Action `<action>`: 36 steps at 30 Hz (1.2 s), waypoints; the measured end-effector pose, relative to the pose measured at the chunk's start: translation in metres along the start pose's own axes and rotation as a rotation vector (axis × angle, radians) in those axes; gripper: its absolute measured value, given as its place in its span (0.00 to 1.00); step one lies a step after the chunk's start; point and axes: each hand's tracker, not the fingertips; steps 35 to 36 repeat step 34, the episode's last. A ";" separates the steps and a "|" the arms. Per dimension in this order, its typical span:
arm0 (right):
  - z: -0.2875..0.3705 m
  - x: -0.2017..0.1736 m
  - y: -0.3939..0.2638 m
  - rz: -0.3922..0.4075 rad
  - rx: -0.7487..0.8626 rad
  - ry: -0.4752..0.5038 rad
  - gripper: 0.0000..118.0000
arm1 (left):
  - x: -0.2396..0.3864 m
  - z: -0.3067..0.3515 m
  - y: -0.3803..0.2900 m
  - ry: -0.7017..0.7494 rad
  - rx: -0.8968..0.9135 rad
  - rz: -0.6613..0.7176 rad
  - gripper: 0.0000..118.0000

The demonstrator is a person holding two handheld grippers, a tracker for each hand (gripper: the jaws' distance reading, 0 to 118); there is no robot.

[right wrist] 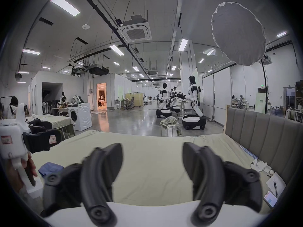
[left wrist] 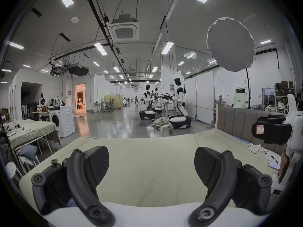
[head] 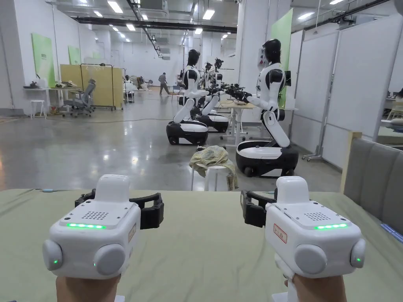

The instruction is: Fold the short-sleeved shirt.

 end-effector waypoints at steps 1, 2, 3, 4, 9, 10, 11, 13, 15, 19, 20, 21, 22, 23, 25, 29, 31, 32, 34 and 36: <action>0.000 0.000 -0.001 0.001 0.001 0.001 0.84 | 0.000 0.003 0.000 0.006 0.025 -0.005 0.89; 0.000 -0.001 -0.001 0.003 0.000 0.001 0.89 | -0.001 0.004 0.002 0.009 0.024 -0.009 0.89; -0.001 -0.001 -0.001 0.002 -0.001 0.000 0.95 | -0.002 0.005 0.003 0.010 0.023 -0.010 0.89; -0.001 0.000 -0.001 -0.004 -0.006 0.003 1.00 | -0.003 0.002 0.004 0.010 0.023 -0.007 0.89; -0.002 -0.001 0.000 -0.042 -0.012 0.037 1.00 | -0.008 0.004 0.008 0.007 0.029 0.013 0.89; -0.003 -0.004 0.002 -0.047 -0.038 0.014 1.00 | -0.008 0.004 0.008 0.009 0.028 0.011 0.89; -0.004 -0.007 0.004 -0.054 -0.070 -0.019 1.00 | -0.008 0.004 0.008 0.009 0.026 0.005 0.89; -0.006 -0.008 0.006 -0.092 -0.096 -0.044 1.00 | -0.008 0.004 0.007 0.010 0.023 -0.005 0.89; -0.006 -0.012 0.013 -0.119 -0.123 -0.054 1.00 | -0.009 0.004 0.005 0.013 0.022 -0.004 0.89; -0.002 -0.019 0.023 -0.130 -0.154 -0.085 1.00 | -0.011 0.004 0.002 0.020 0.020 0.011 0.89; -0.001 -0.020 0.025 -0.129 -0.157 -0.088 1.00 | -0.011 0.003 0.001 0.023 0.016 0.014 0.89; -0.001 -0.022 0.026 -0.133 -0.160 -0.100 1.00 | -0.012 0.003 0.000 0.024 0.014 0.016 0.89; 0.003 -0.027 0.029 -0.133 -0.164 -0.109 1.00 | -0.012 0.003 -0.001 0.025 0.013 0.019 0.89; 0.005 -0.031 0.030 -0.125 -0.178 -0.127 1.00 | -0.013 0.003 -0.001 0.025 0.010 0.024 0.89; 0.005 -0.035 0.030 -0.113 -0.184 -0.139 1.00 | -0.013 0.004 -0.002 0.025 0.008 0.030 0.89; 0.001 -0.030 0.021 -0.128 -0.183 -0.132 1.00 | -0.013 0.006 -0.003 0.022 0.006 0.034 0.89; -0.001 -0.029 0.018 -0.137 -0.174 -0.112 0.98 | -0.013 0.007 -0.003 0.026 0.007 0.031 0.89; -0.001 -0.029 0.018 -0.137 -0.178 -0.113 0.98 | -0.014 0.007 -0.003 0.026 0.008 0.031 0.89; 0.000 -0.029 0.018 -0.135 -0.167 -0.111 0.98 | -0.015 0.008 -0.002 0.027 0.011 0.035 0.89; 0.000 -0.029 0.018 -0.135 -0.167 -0.111 0.98 | -0.015 0.008 -0.002 0.027 0.011 0.035 0.89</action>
